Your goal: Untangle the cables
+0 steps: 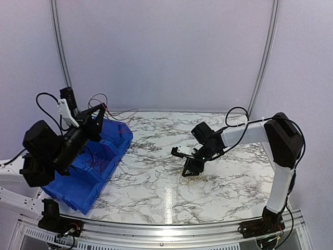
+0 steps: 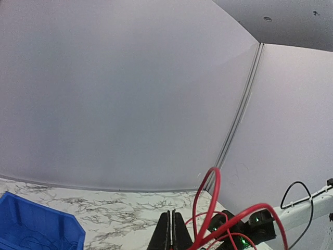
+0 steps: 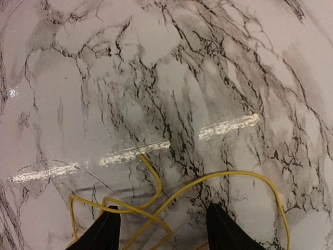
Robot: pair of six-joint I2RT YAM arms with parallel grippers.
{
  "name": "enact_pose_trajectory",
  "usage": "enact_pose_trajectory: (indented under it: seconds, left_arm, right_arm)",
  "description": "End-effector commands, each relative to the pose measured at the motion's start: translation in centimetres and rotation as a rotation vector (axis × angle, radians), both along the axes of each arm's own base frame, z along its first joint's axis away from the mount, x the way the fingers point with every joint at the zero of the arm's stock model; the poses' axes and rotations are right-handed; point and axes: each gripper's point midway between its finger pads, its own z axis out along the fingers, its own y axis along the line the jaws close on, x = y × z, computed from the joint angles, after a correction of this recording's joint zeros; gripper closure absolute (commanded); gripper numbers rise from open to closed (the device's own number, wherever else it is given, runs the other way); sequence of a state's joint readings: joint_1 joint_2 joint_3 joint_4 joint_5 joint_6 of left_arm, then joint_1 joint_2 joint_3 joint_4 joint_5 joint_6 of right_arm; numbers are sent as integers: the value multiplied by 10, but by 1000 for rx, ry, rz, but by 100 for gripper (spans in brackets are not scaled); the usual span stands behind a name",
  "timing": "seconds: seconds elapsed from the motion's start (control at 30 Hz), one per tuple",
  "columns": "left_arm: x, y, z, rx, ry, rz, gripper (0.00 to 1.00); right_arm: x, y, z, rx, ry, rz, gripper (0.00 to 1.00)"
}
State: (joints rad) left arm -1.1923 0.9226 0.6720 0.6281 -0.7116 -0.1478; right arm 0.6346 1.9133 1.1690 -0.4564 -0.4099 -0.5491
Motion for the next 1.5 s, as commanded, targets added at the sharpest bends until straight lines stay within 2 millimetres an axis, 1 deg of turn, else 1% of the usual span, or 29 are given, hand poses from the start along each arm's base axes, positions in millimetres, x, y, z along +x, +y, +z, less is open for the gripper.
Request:
enact_pose_trajectory:
  seconds: [0.0,0.03,0.07,0.13,0.2,0.3,0.4,0.53,0.57,0.67,0.8,0.9,1.1,1.17,1.27,1.37,1.47]
  left_arm:
    - [-4,50,31,113,33,126,100]
    - [-6,63,45,105,38,148,100]
    - [-7,73,50,118,51,170,100]
    - [-9,92,56,155,80,216,100]
    - [-11,109,58,182,110,258,100]
    - [-15,134,52,180,162,308,100]
    - [-21,157,42,180,195,343,100]
    - [-29,184,23,149,233,381,100]
    - [-30,188,17,152,240,385,100]
    - [-31,192,-2,182,264,399,100]
    - [-26,184,-23,282,286,425,100]
    - [-22,179,-30,344,288,465,100]
    - [-11,173,-37,419,285,524,100]
    - [-5,169,-41,435,288,517,100]
    - [8,167,-49,449,320,530,100]
    - [25,162,-65,484,373,527,100]
    - [41,167,-82,506,424,556,100]
  right_arm:
    - [4,-11,-17,-88,6,-22,43]
    - [5,-12,-17,-89,5,-23,43]
    - [5,-12,-17,-91,3,-22,43]
    - [5,-12,-14,-88,-3,-22,43]
    - [6,-12,-10,-83,-9,-21,43]
    - [6,-12,-6,-78,-19,-19,43]
    - [7,-12,-5,-79,-26,-18,43]
    - [6,-12,-5,-81,-25,-14,43]
    - [6,-12,-6,-82,-21,-13,43]
    - [5,-12,-8,-84,-13,-9,43]
    - [3,-12,-12,-89,0,-6,43]
    - [3,-13,-14,-94,8,-5,43]
    - [2,-13,-16,-97,16,-2,43]
    - [1,-13,-15,-96,15,-1,43]
    - [1,-12,-14,-94,16,0,43]
    - [0,-13,-15,-96,18,2,43]
    - [0,-13,-14,-95,17,4,43]
